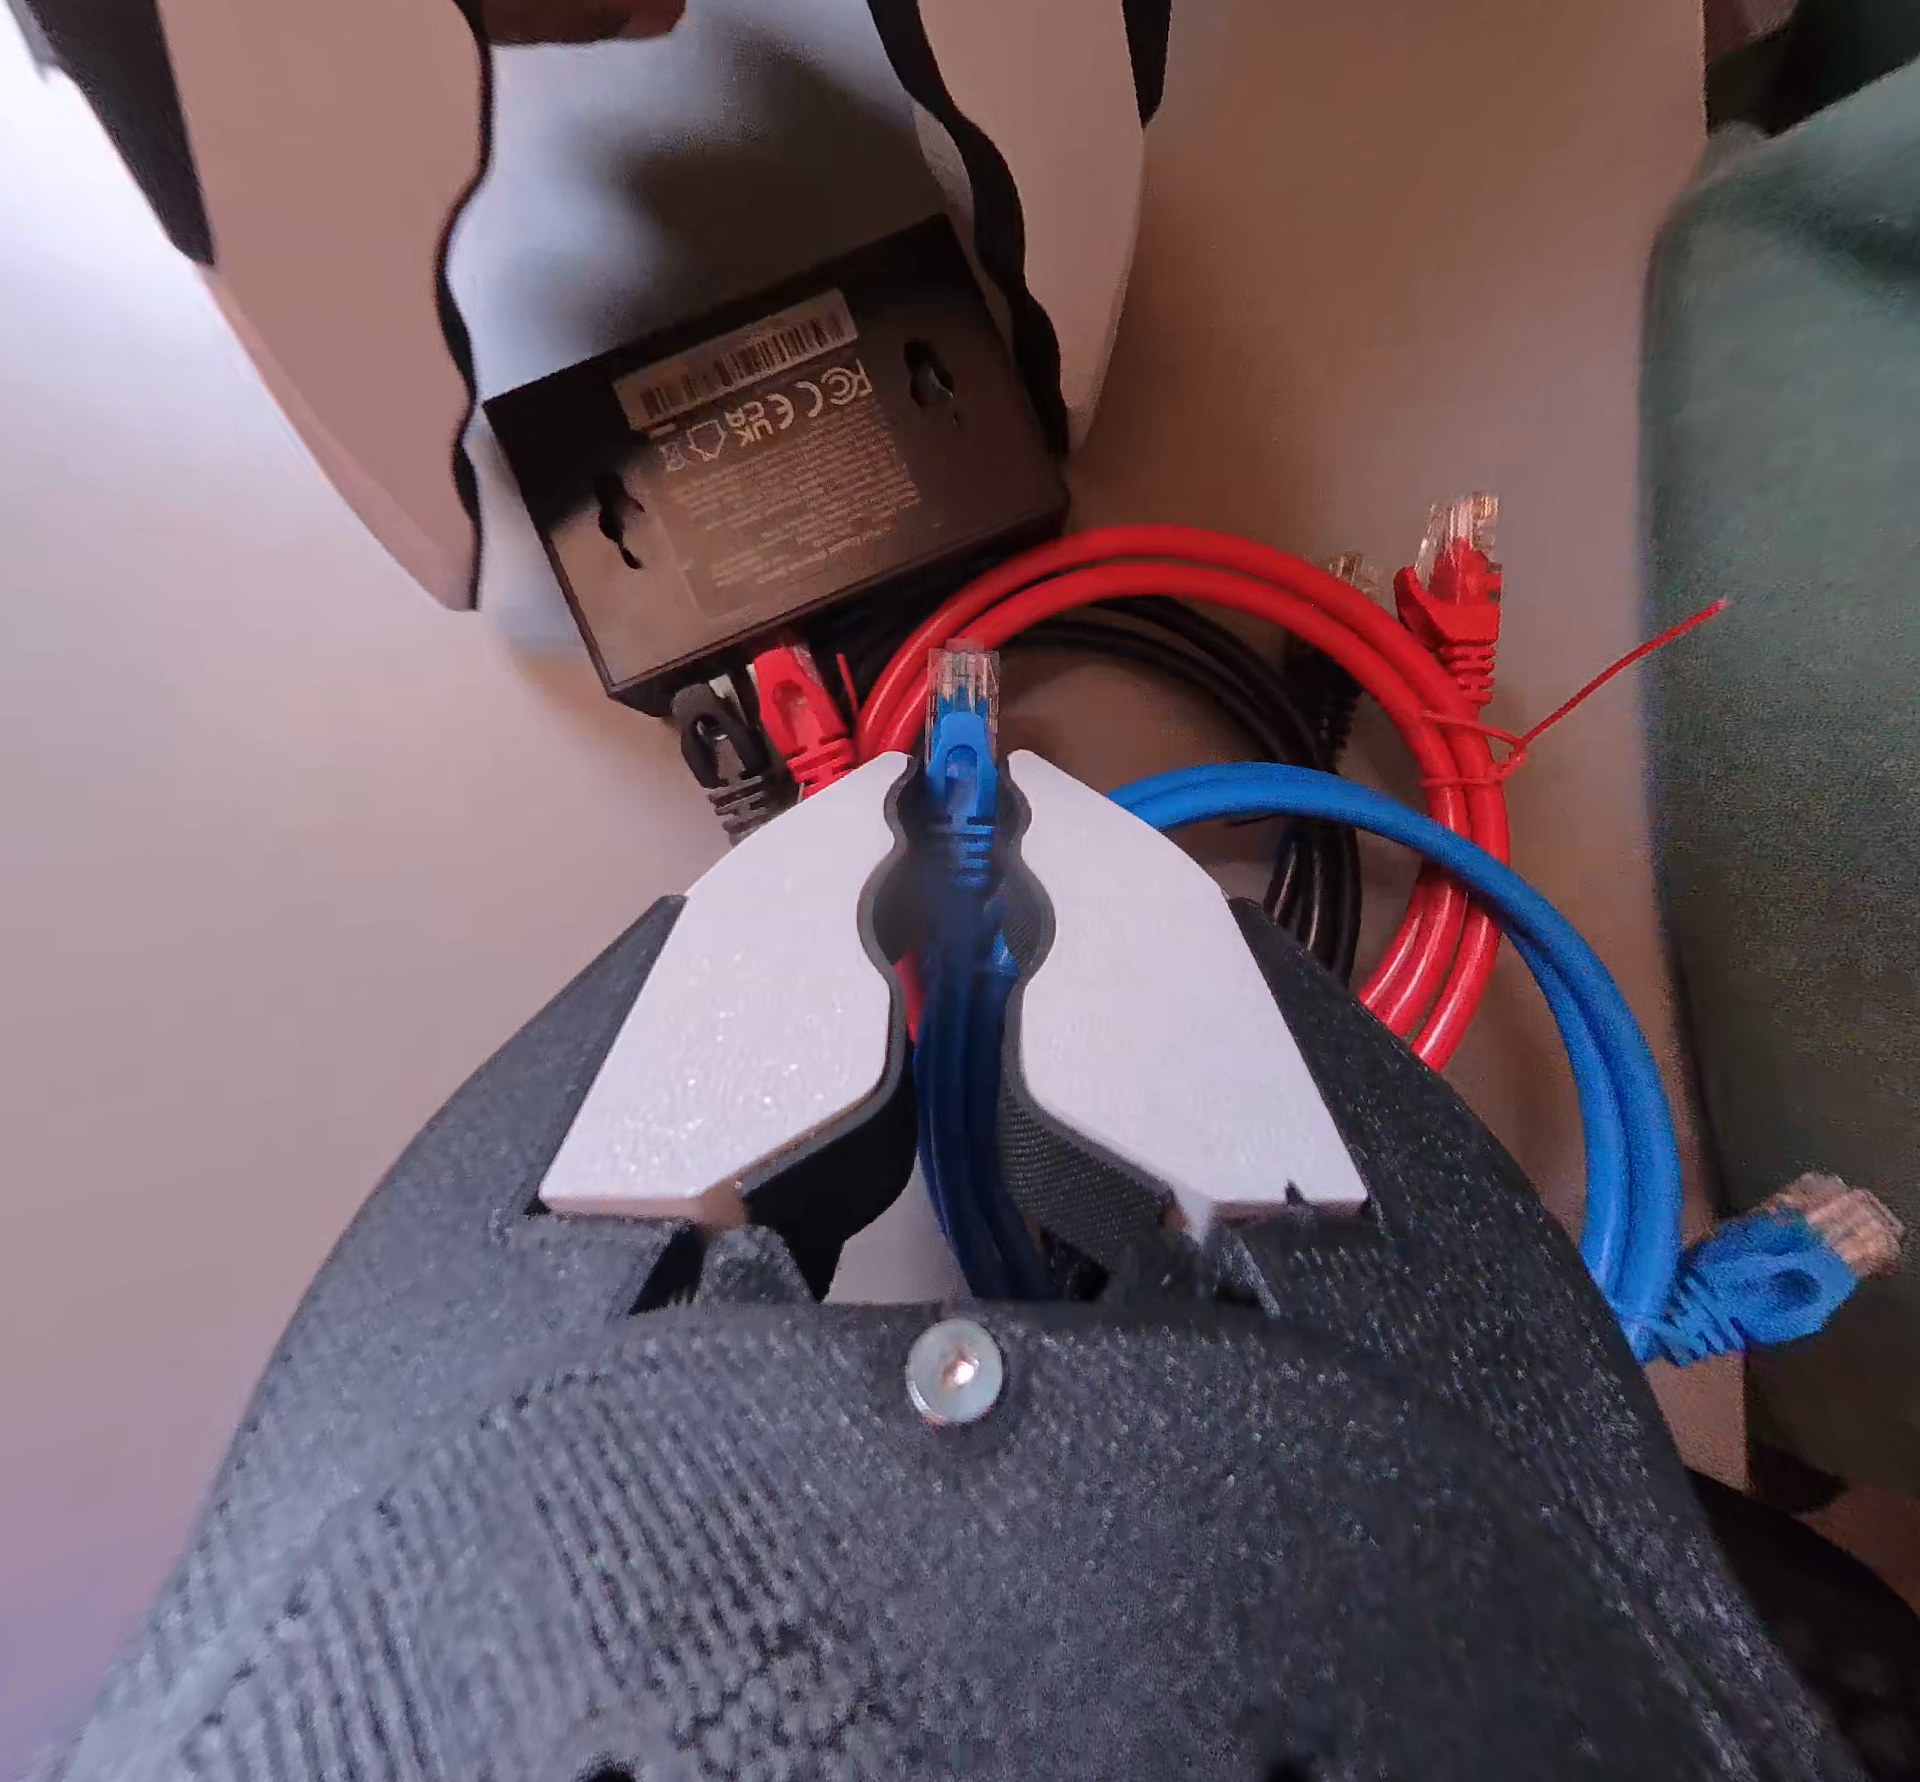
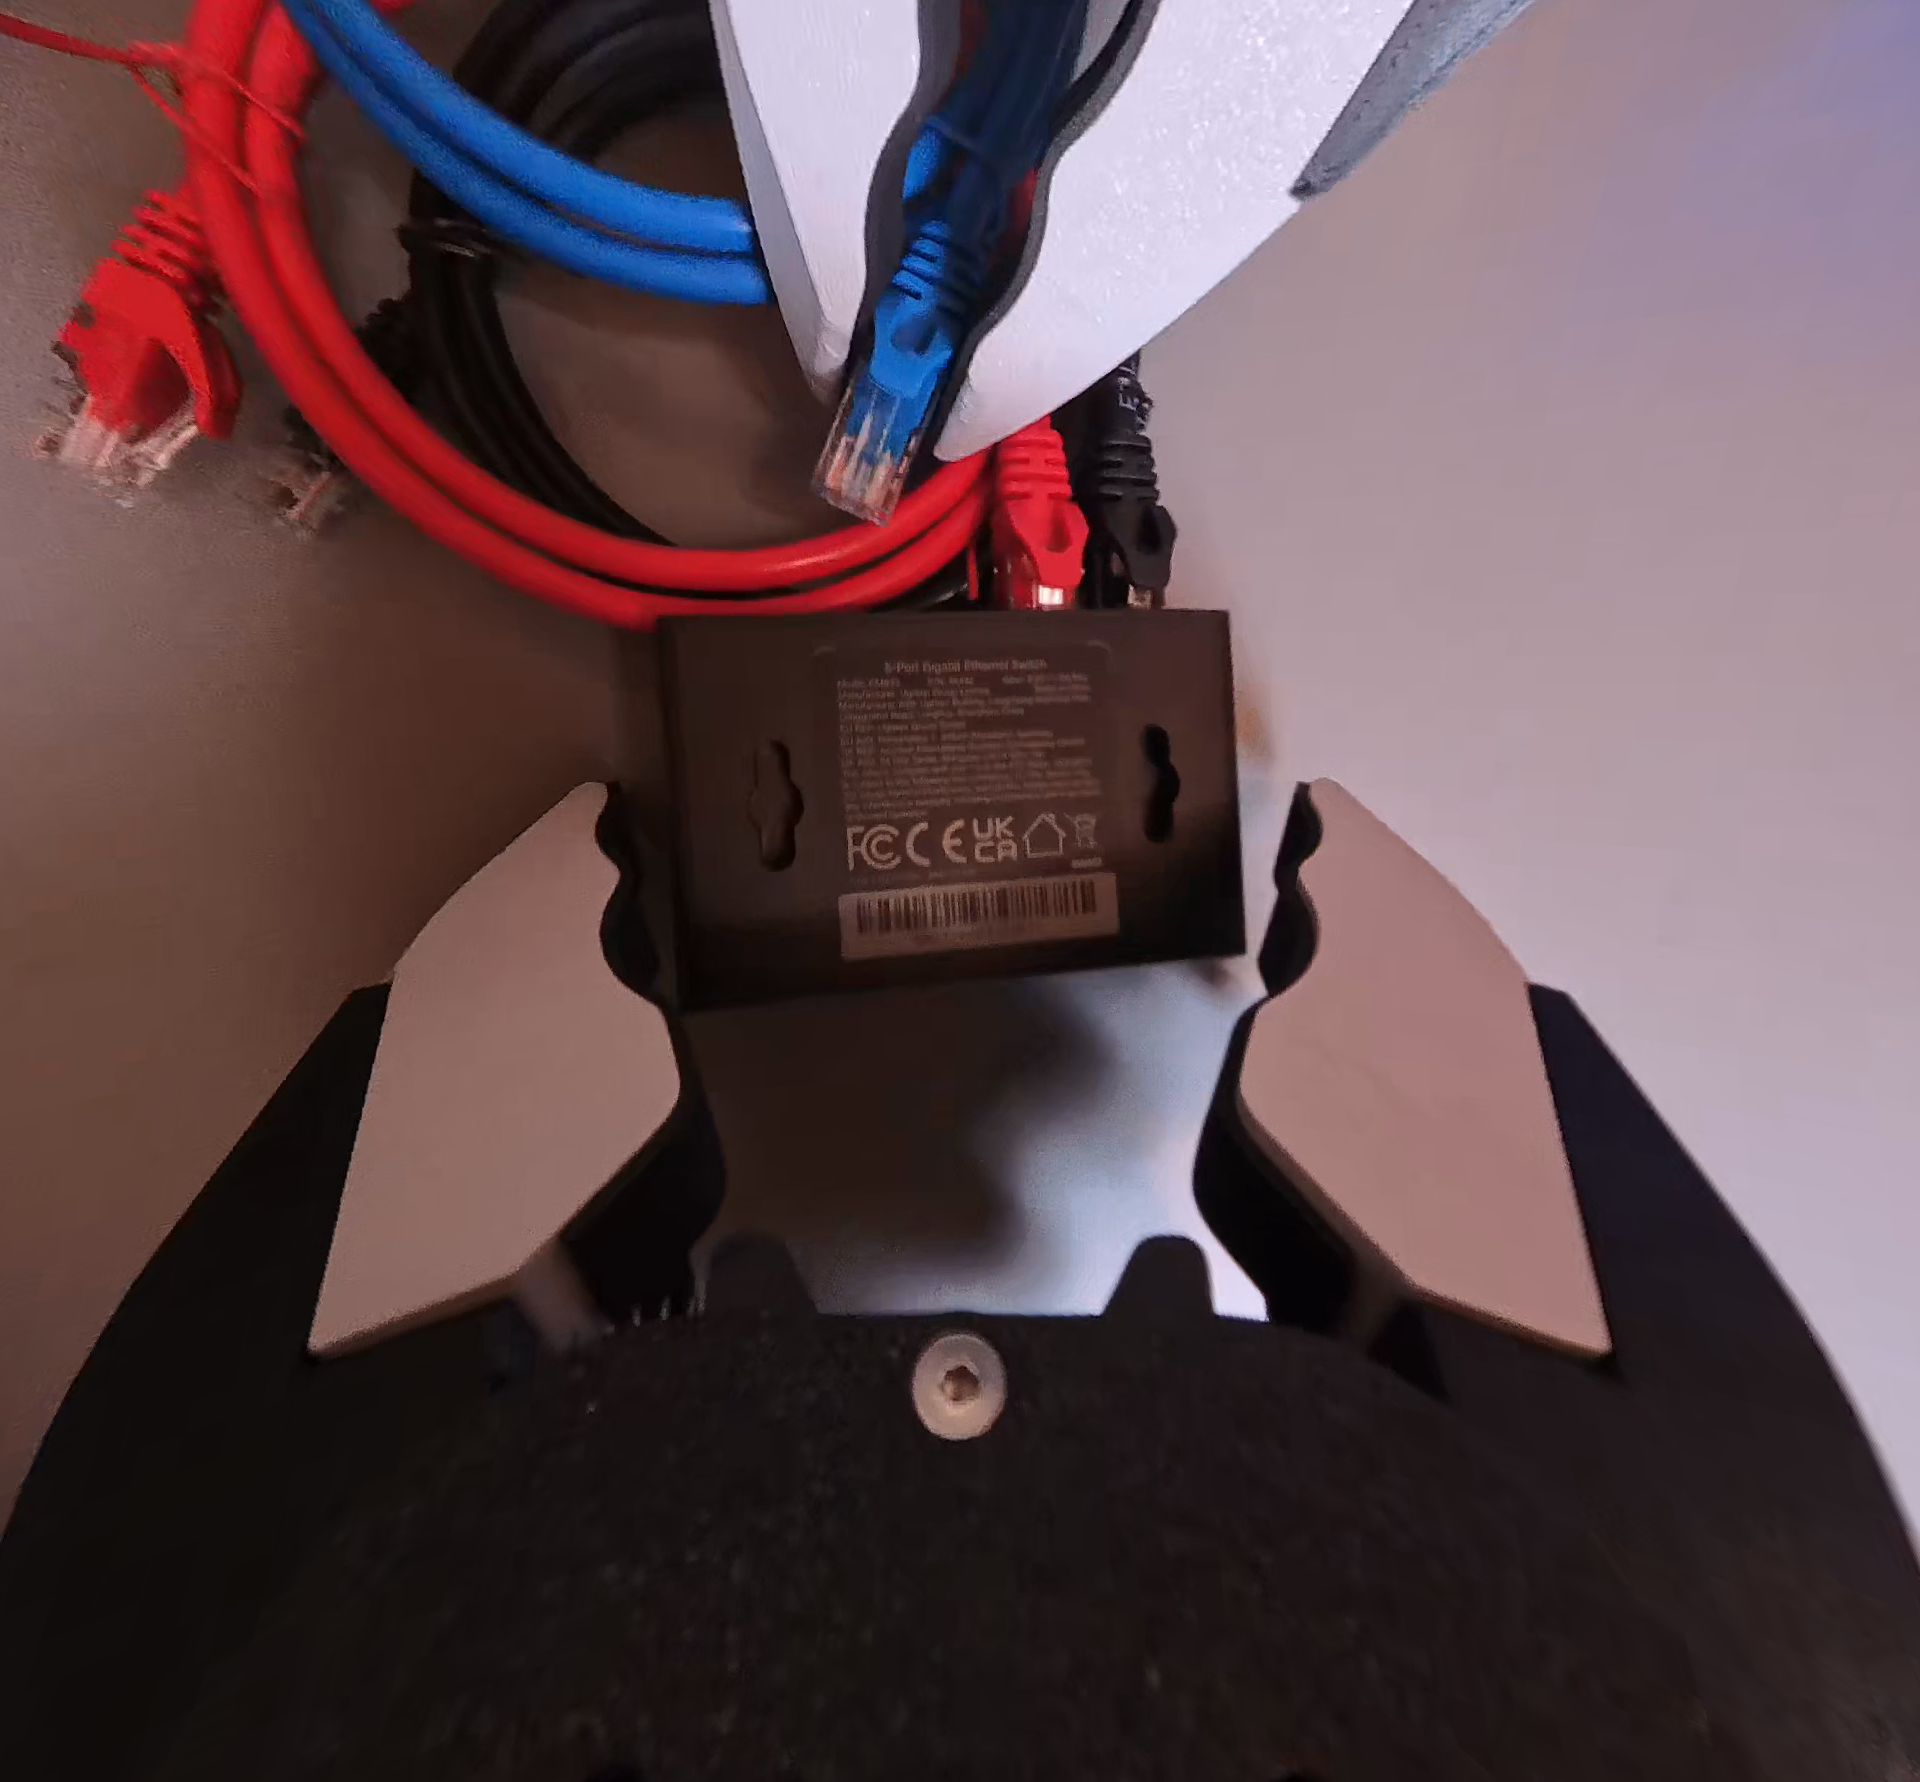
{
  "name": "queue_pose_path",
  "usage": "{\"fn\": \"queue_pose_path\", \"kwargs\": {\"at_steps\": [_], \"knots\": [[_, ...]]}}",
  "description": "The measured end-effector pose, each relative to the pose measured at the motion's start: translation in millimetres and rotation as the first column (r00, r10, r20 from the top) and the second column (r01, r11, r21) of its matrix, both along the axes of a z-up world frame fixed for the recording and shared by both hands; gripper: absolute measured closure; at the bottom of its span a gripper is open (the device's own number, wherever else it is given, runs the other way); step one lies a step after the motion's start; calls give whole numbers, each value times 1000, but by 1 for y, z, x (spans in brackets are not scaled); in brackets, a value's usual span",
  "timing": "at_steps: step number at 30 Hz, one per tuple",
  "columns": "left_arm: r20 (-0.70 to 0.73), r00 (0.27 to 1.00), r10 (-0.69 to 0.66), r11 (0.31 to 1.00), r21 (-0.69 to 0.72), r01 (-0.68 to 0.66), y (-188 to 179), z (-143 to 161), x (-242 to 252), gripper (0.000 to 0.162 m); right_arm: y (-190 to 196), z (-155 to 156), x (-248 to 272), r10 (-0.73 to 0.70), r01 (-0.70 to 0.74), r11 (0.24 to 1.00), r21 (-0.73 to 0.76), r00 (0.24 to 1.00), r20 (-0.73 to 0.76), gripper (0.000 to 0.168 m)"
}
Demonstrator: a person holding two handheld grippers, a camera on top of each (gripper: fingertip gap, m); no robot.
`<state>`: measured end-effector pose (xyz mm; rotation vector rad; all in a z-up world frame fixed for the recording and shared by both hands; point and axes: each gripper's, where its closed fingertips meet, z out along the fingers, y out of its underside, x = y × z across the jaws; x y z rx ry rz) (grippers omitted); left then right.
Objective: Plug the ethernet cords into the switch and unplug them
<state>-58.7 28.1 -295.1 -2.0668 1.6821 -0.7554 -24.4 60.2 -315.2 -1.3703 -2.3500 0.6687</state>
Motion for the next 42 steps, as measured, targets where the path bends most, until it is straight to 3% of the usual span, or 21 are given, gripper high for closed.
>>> {"fn": "queue_pose_path", "kwargs": {"at_steps": [1, 6, 14, 16, 20, 22, 23, 24, 25, 27, 30, 36, 40, 42], "knots": [[14, 1000, 17, 1000, -23, -17, 0, 0, 0, 149, -2, -1, 0, 12, -12, 999, -37, 1000, 12, 60], [79, 990, 115, 980, -175, -100, 4, 4, 1, 149, -5, 0, 0, -46, 48, 996, -73, 999, 28, 61], [44, 996, 78, 993, -96, -73, 7, 13, 19, 149, -18, 24, 8, -339, 301, 861, -411, 940, -23, 62], [24, 997, 74, 994, -84, -72, 9, 13, 22, 150, -18, 29, 9, -429, 370, 790, -488, 903, -9, 62], [50, 994, 93, 986, -145, -84, 6, 17, 33, 150, -16, 44, 15, -549, 404, 592, -697, 836, 18, 101], [24, 992, 127, 984, -131, -123, 12, 16, 32, 150, 1, 88, 17, -658, 260, 381, -887, 750, -63, 121], [46, 991, 123, 980, -161, -114, 9, 18, 35, 149, 9, 84, 21, -693, 309, 369, -876, 720, -38, 131], [86, 990, 114, 967, -239, -91, 2, 22, 41, 149, 10, 61, 26, -685, 434, 512, -741, 727, -47, 141], [91, 988, 126, 961, -257, -99, 1, 20, 43, 149, 8, 54, 29, -673, 470, 596, -651, 735, -86, 128], [46, 993, 113, 971, -217, -100, 2, 9, 40, 149, -6, 61, 29, -628, 418, 622, -662, 772, -102, 120], [30, 993, 110, 976, -192, -103, 2, 5, 41, 149, 5, 51, 36, -573, 459, 785, -416, 792, -209, 108], [-11, 997, 74, 990, -122, -74, 1, 5, 36, 149, 25, 37, 41, -327, 326, 945, -41, 921, -214, 75], [-14, 999, 31, 992, -119, -33, -4, 5, 30, 149, 29, 25, 34, -147, 152, 986, 70, 987, -65, 66], [-9, 1000, 24, 992, -124, -25, -5, 4, 28, 149, 34, 19, 28, -90, 90, 994, 57, 996, 6, 61]]}}
